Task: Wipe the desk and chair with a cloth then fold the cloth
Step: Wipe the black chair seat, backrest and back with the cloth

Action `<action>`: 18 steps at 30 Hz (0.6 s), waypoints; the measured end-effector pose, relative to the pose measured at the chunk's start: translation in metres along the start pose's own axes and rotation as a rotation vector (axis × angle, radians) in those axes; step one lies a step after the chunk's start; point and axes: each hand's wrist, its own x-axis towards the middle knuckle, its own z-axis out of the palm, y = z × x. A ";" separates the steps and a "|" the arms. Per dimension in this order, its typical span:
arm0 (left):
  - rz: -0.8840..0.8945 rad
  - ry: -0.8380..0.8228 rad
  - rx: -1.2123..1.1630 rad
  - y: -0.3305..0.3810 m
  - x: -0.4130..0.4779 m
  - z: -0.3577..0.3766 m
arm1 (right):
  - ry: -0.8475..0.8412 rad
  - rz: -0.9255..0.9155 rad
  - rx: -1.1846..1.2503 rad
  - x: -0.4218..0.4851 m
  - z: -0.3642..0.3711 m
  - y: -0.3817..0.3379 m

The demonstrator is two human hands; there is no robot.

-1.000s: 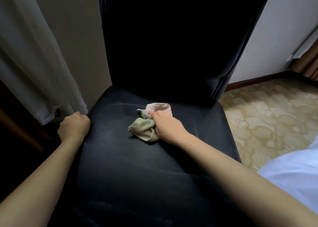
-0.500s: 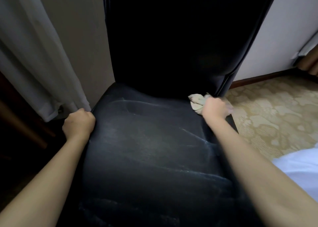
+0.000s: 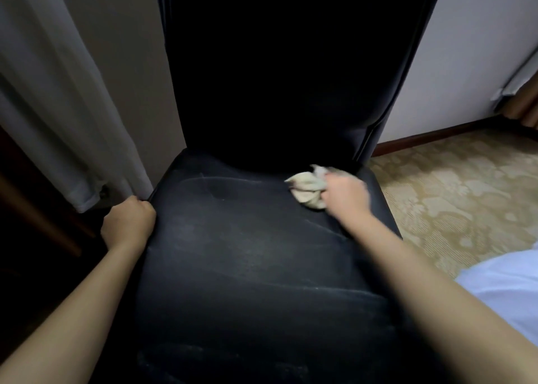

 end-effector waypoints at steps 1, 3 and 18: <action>-0.010 -0.001 0.004 -0.001 -0.001 -0.001 | 0.006 0.094 -0.023 0.002 -0.004 0.027; -0.025 -0.005 0.008 -0.002 -0.003 -0.001 | -0.052 0.282 -0.013 0.005 -0.011 0.069; -0.114 -0.076 0.188 -0.003 -0.029 -0.008 | -0.140 0.296 -0.263 0.058 0.003 -0.039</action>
